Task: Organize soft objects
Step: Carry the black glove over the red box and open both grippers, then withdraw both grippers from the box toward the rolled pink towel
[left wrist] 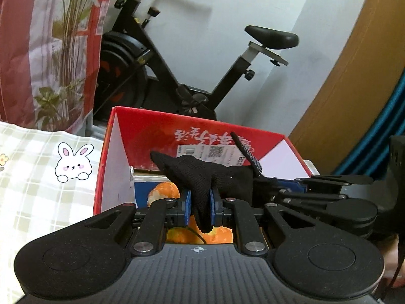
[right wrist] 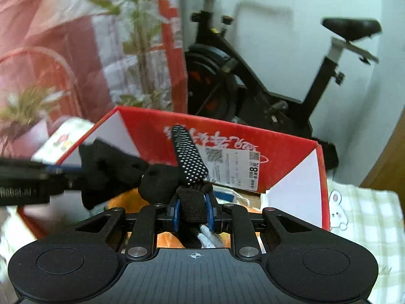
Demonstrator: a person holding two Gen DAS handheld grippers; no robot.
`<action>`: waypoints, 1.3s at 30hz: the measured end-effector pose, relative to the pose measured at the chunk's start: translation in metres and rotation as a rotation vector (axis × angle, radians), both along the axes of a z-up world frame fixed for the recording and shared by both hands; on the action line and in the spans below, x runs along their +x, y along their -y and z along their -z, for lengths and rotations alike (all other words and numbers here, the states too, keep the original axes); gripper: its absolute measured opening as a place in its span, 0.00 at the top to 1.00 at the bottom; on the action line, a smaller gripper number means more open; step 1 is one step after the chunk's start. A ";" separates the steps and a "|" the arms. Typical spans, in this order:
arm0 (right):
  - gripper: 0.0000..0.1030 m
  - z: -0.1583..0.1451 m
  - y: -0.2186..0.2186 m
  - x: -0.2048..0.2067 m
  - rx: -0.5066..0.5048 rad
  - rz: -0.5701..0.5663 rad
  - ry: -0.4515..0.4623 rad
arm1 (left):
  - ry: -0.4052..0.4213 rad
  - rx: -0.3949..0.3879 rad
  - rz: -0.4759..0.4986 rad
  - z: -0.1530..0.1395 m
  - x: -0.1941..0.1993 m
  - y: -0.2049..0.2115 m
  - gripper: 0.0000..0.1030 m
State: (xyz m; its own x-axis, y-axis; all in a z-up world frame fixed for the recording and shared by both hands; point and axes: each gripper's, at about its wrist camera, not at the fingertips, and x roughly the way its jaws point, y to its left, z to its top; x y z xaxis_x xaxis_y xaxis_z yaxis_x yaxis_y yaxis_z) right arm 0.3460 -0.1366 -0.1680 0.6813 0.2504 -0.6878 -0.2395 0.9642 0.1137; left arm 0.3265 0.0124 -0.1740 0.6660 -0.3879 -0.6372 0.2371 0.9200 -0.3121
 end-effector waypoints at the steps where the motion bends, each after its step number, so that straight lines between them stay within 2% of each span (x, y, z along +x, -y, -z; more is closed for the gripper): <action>1: 0.81 0.000 0.002 0.004 0.028 0.036 0.002 | 0.005 -0.003 -0.006 0.000 0.002 -0.001 0.85; 3: 0.70 0.003 0.009 0.009 0.070 0.125 -0.024 | 0.010 0.004 -0.012 0.001 0.009 -0.001 0.85; 4: 0.68 0.005 0.010 0.012 0.075 0.153 -0.042 | 0.012 0.023 -0.023 0.001 0.012 -0.001 0.84; 6: 0.66 0.006 0.006 0.013 0.038 0.139 -0.050 | 0.029 0.067 -0.024 0.002 0.015 0.000 0.79; 8: 0.59 0.005 0.007 0.010 -0.009 0.116 -0.032 | 0.047 0.097 -0.016 0.000 0.014 -0.003 0.61; 9: 0.59 0.005 0.009 0.008 -0.020 0.109 -0.026 | 0.055 0.110 -0.022 0.000 0.013 -0.005 0.59; 15: 0.59 -0.005 0.018 -0.012 -0.037 0.077 0.014 | 0.074 0.125 -0.010 -0.012 0.000 -0.011 0.59; 18: 0.59 -0.013 0.022 -0.028 -0.011 0.047 0.047 | 0.088 0.131 -0.002 -0.019 -0.014 -0.013 0.59; 27: 0.59 -0.030 0.029 -0.105 0.031 -0.009 0.153 | 0.139 0.115 -0.003 -0.037 -0.088 -0.029 0.59; 32: 0.60 -0.024 0.031 -0.147 0.042 -0.006 0.167 | 0.097 0.099 -0.018 -0.020 -0.129 -0.039 0.59; 39: 0.60 0.001 0.038 -0.204 0.091 0.007 0.136 | -0.001 0.075 -0.036 0.021 -0.170 -0.045 0.59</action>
